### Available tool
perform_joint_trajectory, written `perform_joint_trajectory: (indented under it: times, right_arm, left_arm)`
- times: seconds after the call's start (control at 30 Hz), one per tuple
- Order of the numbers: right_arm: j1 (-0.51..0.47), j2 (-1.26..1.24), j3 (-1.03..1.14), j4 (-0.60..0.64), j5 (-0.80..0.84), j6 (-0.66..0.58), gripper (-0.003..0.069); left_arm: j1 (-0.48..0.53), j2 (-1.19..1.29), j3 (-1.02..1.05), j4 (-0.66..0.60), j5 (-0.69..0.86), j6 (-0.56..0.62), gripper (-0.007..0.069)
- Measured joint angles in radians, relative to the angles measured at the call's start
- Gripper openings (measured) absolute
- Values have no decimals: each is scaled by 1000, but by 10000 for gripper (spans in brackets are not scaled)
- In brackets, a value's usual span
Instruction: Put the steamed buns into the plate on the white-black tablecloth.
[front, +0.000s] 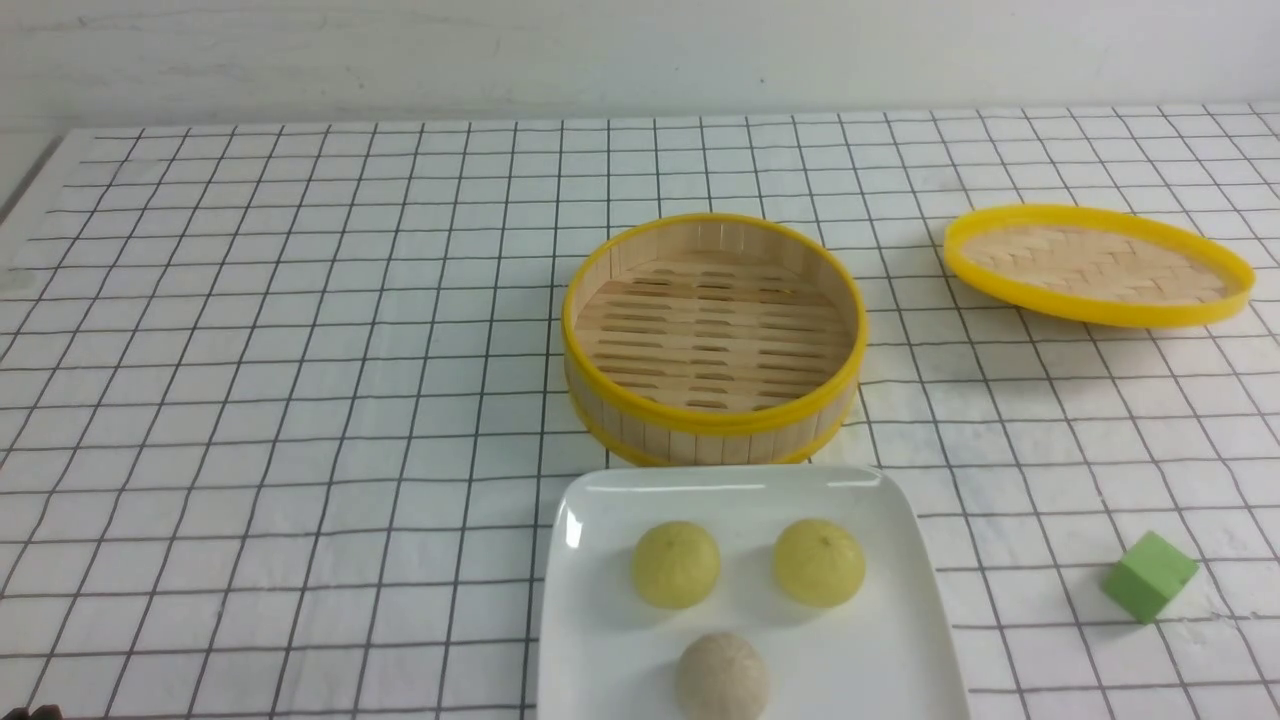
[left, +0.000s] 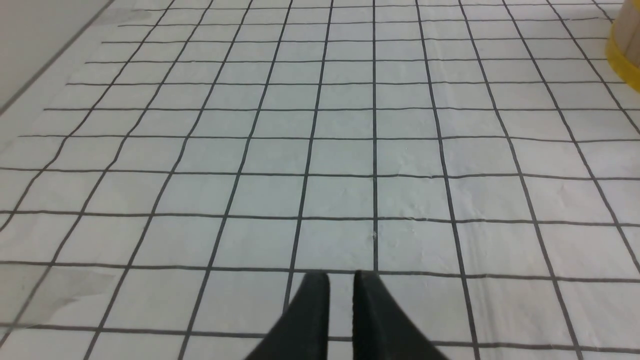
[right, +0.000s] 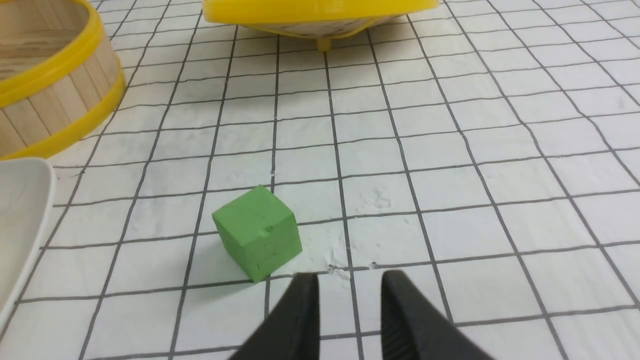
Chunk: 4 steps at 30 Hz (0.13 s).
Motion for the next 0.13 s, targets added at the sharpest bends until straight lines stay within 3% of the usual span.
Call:
perform_joint_trajectory:
  times: [0.13]
  right_arm:
    - [0,0,0,0,0,0,208]
  left_arm:
    - [0,0,0,0,0,0,108]
